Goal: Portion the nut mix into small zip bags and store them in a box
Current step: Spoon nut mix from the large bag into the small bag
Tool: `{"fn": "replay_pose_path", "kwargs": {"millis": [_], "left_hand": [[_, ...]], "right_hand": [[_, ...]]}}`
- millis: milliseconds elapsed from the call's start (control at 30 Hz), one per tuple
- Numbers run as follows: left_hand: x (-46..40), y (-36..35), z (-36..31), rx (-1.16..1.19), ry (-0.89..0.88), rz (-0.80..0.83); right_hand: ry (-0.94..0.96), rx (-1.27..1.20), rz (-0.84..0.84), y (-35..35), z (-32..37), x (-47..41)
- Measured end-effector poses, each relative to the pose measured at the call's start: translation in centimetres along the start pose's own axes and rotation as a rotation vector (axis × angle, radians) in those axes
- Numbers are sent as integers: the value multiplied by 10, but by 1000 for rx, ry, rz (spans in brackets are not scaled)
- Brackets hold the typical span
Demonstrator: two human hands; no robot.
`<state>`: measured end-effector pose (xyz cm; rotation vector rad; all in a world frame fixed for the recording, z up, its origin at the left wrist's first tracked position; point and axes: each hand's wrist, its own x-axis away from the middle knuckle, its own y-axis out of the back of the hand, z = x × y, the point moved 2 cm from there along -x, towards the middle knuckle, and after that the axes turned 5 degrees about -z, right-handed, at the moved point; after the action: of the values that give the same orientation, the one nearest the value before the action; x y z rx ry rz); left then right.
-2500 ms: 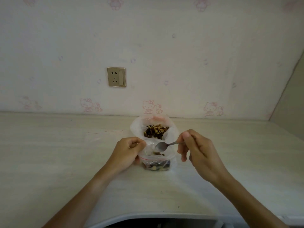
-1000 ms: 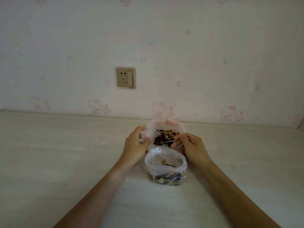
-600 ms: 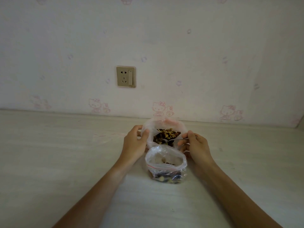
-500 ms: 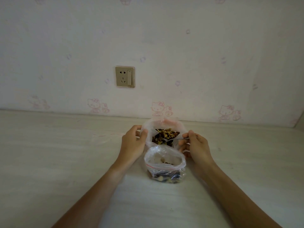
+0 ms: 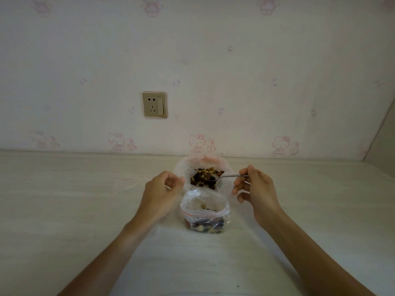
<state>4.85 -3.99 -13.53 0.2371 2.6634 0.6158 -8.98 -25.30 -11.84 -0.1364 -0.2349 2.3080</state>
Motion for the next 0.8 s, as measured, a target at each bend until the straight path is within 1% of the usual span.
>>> {"fn": "replay_pose_path", "kwargs": {"millis": [67, 133, 233, 333, 467, 533, 600, 633, 667, 700, 733, 800], "left_hand": [[10, -1, -4, -38, -11, 111], [21, -3, -8, -84, -10, 182], [31, -5, -15, -80, -5, 210], [36, -4, -25, -48, 3, 217], [41, -2, -33, 31, 40, 212], [43, 0, -35, 34, 39, 203], [45, 3, -36, 21, 30, 191], [44, 4, -36, 1, 18, 187], [44, 6, -36, -24, 2, 187], [43, 7, -36, -44, -11, 190], [43, 7, -36, -57, -18, 194], [41, 9, -36, -68, -18, 199]], "right_hand": [[14, -10, 28, 6, 9, 7], [26, -26, 61, 13, 18, 16], [49, -3, 119, 21, 24, 33], [133, 150, 179, 27, 23, 49], [405, 455, 271, 34, 24, 63], [648, 749, 341, 39, 31, 71], [944, 1038, 406, 39, 39, 80], [1074, 1106, 418, 38, 42, 84], [1158, 1134, 426, 37, 44, 87], [1196, 1135, 431, 35, 45, 89], [1192, 1118, 432, 34, 45, 89], [1084, 1021, 441, 35, 43, 86]]}}
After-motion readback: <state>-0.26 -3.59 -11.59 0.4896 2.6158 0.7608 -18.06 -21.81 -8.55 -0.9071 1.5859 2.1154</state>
